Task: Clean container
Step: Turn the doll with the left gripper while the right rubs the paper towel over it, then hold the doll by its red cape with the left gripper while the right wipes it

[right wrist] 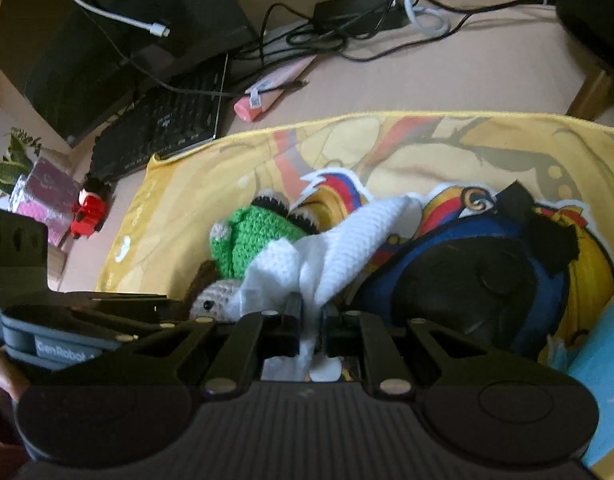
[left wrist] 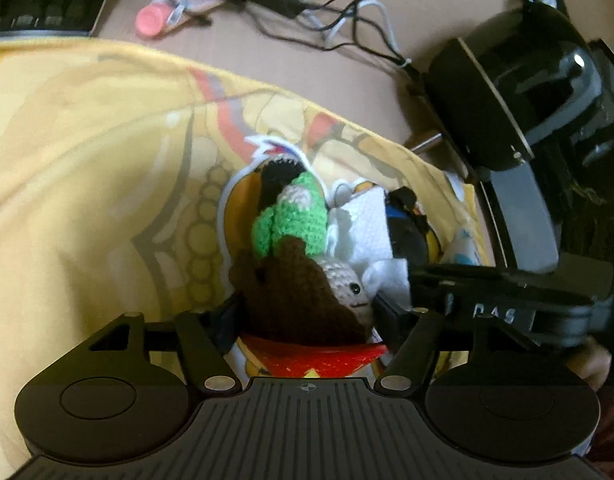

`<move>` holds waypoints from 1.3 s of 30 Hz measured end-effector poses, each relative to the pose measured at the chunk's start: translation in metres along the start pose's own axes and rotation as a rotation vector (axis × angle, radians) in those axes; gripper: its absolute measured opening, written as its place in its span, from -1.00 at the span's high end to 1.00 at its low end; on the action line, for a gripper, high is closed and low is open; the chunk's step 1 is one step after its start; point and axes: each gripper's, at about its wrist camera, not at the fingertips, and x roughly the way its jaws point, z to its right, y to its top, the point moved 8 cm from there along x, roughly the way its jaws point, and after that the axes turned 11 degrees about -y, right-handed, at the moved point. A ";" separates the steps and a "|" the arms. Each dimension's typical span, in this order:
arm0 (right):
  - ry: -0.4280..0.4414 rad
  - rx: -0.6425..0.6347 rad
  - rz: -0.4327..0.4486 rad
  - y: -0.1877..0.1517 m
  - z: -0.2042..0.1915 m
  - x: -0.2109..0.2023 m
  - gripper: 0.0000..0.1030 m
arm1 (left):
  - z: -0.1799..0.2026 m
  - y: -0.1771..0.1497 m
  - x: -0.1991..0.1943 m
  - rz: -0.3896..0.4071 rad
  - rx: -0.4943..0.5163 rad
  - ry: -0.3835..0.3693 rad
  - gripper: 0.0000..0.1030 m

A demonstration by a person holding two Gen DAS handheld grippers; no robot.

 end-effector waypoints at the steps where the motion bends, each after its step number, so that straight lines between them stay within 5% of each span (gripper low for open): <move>1: -0.003 0.000 0.012 0.003 0.001 -0.003 0.76 | 0.005 0.003 -0.003 0.008 0.097 0.061 -0.36; 3: 0.002 0.001 0.036 0.009 0.001 -0.010 0.76 | 0.021 0.008 -0.007 0.025 0.378 0.252 -0.36; 6: -0.016 -0.029 0.082 0.021 -0.005 -0.019 0.79 | 0.033 0.005 -0.003 -0.015 0.590 0.396 -0.36; 9: -0.005 -0.074 0.145 0.035 -0.020 -0.031 0.82 | 0.035 -0.002 0.006 -0.052 0.582 0.371 -0.38; 15: 0.185 -0.079 0.196 0.045 -0.054 -0.053 0.84 | 0.034 -0.012 0.010 -0.057 0.521 0.320 -0.60; 18: 0.007 -0.283 0.221 0.028 -0.065 -0.038 0.84 | 0.031 -0.015 0.009 -0.057 0.504 0.320 -0.66; 19: -0.017 -0.329 0.201 0.020 -0.066 -0.031 0.84 | 0.030 -0.016 0.010 -0.057 0.498 0.318 -0.71; 23: 0.143 -0.247 0.060 0.004 -0.066 -0.021 0.83 | 0.027 -0.018 0.010 -0.061 0.482 0.317 -0.80; 26: 0.151 -0.213 0.065 0.010 -0.063 -0.021 0.70 | 0.027 -0.019 0.011 -0.063 0.479 0.314 -0.81; 28: 0.110 -0.212 0.090 0.017 -0.061 -0.018 0.17 | 0.030 -0.020 0.012 -0.067 0.487 0.303 -0.81; 29: 0.102 -0.208 0.100 0.021 -0.061 -0.016 0.07 | 0.031 -0.021 0.012 -0.069 0.492 0.298 -0.81; 33: 0.132 -0.223 0.106 0.029 -0.070 -0.009 0.04 | 0.038 -0.023 0.015 -0.079 0.522 0.276 -0.81; 35: 0.091 -0.270 0.110 0.028 -0.075 -0.002 0.15 | 0.040 -0.025 0.017 -0.087 0.529 0.272 -0.81; 37: 0.042 -0.336 0.131 0.024 -0.080 -0.001 0.72 | 0.039 -0.025 0.018 -0.090 0.529 0.277 -0.82; 39: 0.067 -0.333 0.150 0.024 -0.084 -0.010 0.80 | 0.037 -0.025 0.017 -0.087 0.517 0.272 -0.82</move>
